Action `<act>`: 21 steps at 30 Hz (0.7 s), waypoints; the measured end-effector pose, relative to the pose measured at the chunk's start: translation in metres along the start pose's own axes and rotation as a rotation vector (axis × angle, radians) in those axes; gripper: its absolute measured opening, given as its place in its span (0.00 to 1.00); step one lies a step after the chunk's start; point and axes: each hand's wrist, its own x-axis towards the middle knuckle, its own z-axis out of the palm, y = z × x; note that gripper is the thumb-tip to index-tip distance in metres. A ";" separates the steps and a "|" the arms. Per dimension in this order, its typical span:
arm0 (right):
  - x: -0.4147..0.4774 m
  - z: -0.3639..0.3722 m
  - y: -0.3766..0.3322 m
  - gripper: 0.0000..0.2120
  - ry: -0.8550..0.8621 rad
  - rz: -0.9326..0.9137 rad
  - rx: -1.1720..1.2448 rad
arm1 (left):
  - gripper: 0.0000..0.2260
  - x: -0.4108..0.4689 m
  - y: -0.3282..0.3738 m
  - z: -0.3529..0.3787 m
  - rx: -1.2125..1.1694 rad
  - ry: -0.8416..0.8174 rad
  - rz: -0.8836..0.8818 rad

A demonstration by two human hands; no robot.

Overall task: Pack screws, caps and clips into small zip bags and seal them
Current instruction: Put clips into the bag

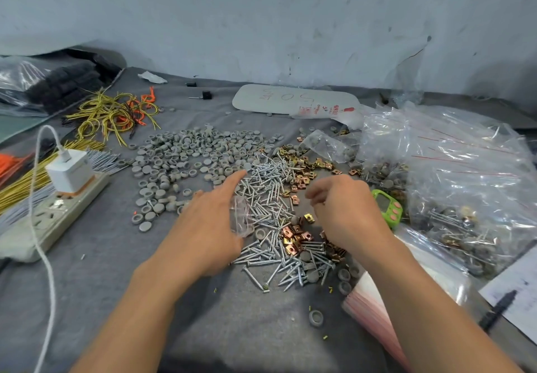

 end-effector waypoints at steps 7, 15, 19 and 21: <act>-0.005 -0.002 0.001 0.15 -0.233 -0.109 -0.191 | 0.49 0.002 -0.005 -0.002 -0.152 0.057 0.003; -0.001 0.002 0.004 0.07 -0.274 -0.115 -0.233 | 0.43 0.002 -0.004 0.002 -0.158 0.113 0.003; 0.000 0.002 0.006 0.11 -0.334 -0.129 -0.236 | 0.41 0.003 -0.003 0.005 -0.128 0.097 0.020; -0.001 0.002 0.006 0.10 -0.355 -0.145 -0.250 | 0.42 0.003 -0.003 0.005 -0.114 0.092 0.025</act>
